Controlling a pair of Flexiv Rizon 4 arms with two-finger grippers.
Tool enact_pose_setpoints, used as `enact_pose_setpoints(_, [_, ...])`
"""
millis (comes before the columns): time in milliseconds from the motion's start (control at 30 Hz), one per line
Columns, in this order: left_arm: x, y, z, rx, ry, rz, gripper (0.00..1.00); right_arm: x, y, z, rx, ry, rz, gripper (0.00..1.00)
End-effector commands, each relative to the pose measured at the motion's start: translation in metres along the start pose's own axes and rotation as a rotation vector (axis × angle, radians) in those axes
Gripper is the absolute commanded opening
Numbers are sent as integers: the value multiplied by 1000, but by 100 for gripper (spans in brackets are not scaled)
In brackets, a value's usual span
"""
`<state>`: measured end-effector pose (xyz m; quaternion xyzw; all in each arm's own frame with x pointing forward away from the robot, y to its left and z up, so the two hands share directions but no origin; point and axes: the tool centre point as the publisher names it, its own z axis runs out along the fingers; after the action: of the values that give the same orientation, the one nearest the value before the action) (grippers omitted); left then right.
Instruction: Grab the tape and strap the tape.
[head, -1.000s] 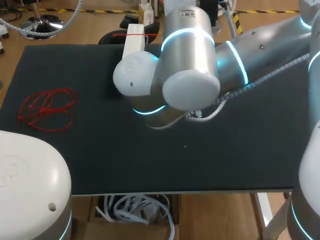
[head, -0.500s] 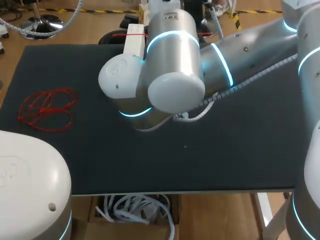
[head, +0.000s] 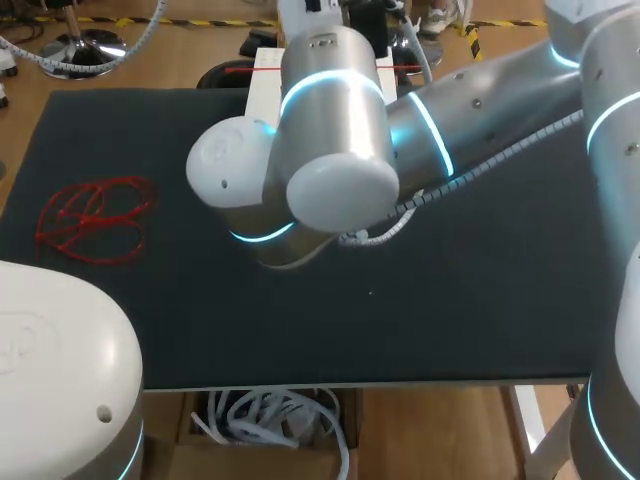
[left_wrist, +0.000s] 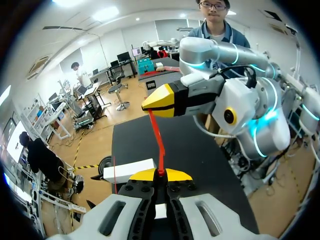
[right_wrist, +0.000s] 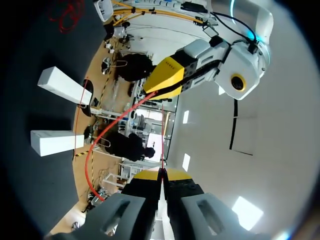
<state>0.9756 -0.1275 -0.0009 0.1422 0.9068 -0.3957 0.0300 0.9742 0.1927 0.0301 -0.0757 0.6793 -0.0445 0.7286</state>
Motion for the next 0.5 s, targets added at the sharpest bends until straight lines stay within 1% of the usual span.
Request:
enact_pose_setpoints(33, [0,0,-1,-3,2,-1,0,0,4,1,9,5,-7,0])
enact_pose_setpoints(500, [0,0,-1,-3,2,-1,0,3,13,4,14,8,-19,0])
